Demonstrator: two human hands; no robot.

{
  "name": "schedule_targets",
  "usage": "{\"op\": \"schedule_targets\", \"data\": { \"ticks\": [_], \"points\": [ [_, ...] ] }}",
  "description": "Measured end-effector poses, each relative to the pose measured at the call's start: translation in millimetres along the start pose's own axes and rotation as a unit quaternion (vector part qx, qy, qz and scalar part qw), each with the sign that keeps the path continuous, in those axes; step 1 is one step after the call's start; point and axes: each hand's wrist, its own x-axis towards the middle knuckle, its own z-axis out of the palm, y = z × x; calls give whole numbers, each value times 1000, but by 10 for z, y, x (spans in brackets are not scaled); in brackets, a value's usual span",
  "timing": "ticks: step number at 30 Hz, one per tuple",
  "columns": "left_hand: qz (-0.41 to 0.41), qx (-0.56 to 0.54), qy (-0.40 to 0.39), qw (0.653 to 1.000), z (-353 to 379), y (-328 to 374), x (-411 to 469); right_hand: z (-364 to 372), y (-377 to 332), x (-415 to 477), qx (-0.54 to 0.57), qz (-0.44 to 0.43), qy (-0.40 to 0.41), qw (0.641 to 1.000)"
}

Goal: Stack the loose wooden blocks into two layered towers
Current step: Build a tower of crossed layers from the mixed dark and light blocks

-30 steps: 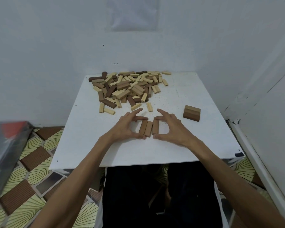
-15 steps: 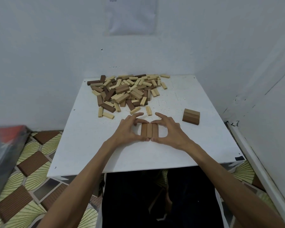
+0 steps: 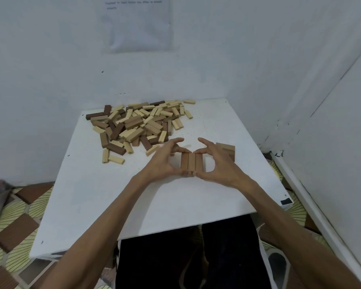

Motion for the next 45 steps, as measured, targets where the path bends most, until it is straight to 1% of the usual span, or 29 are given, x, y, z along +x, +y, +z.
{"op": "schedule_targets", "data": {
  "ticks": [4, 8, 11, 17, 25, 39, 45],
  "points": [
    [25, -2, -33, 999, 150, 173, 322, -262, 197, 3, 5, 15, 17, 1000],
    [32, -3, -54, 998, 313, 293, 619, -462, 372, 2, 16, 39, 44, 998],
    [32, -4, -66, 997, 418, 303, 808, -566, 487, 1, 14, 57, 57, 997],
    [31, -3, -79, 996, 564, 256, 1053, -638, 722, 35, 23, 63, 60, 996],
    [27, -9, -86, 996, 684, 199, 1148, -611, 866, 29, 75, 60, 70, 993],
    [38, -5, -75, 996, 723, 208, 1153, -608, 927, 6, 67, 48, 80, 993],
    [32, -13, -82, 996, 736, 193, 1134, -601, 935, 12, 67, 46, 77, 994]
  ]
}}
